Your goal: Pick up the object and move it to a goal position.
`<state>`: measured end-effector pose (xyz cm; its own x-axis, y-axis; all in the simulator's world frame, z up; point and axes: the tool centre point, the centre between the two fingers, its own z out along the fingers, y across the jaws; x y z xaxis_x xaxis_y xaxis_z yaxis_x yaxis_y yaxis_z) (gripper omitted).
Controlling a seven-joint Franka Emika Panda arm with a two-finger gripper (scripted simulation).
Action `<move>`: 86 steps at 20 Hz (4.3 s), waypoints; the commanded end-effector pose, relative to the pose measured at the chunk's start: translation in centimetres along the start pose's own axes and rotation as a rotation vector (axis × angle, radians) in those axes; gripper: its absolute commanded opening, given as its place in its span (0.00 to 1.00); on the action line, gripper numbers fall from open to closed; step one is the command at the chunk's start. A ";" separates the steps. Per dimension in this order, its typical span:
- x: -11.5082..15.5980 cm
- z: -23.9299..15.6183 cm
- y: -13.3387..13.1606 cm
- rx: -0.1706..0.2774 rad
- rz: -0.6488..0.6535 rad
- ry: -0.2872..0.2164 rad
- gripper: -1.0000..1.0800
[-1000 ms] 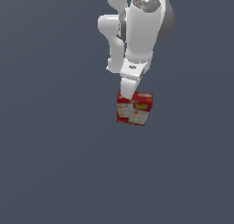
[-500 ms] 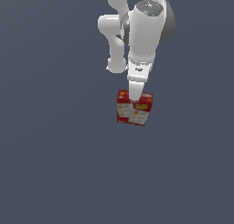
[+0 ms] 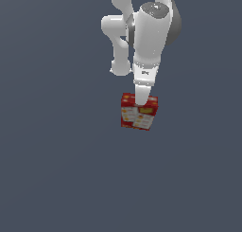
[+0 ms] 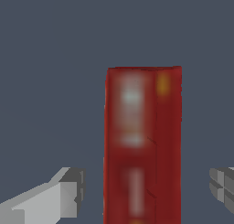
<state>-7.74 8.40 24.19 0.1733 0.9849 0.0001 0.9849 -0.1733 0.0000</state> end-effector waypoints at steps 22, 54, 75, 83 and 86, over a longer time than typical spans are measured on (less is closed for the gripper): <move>0.0 5.0 0.0 0.000 -0.005 0.000 0.00; 0.8 -13.5 -2.3 -0.001 -0.006 0.001 0.00; 1.7 -31.6 -3.7 0.000 -0.005 0.000 0.00; 1.8 -33.9 -3.7 0.000 -0.004 0.000 0.00; 1.8 -34.1 -3.7 0.000 -0.004 0.000 0.00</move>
<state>-11.06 10.84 58.12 0.1689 0.9856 -0.0001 0.9856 -0.1689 -0.0006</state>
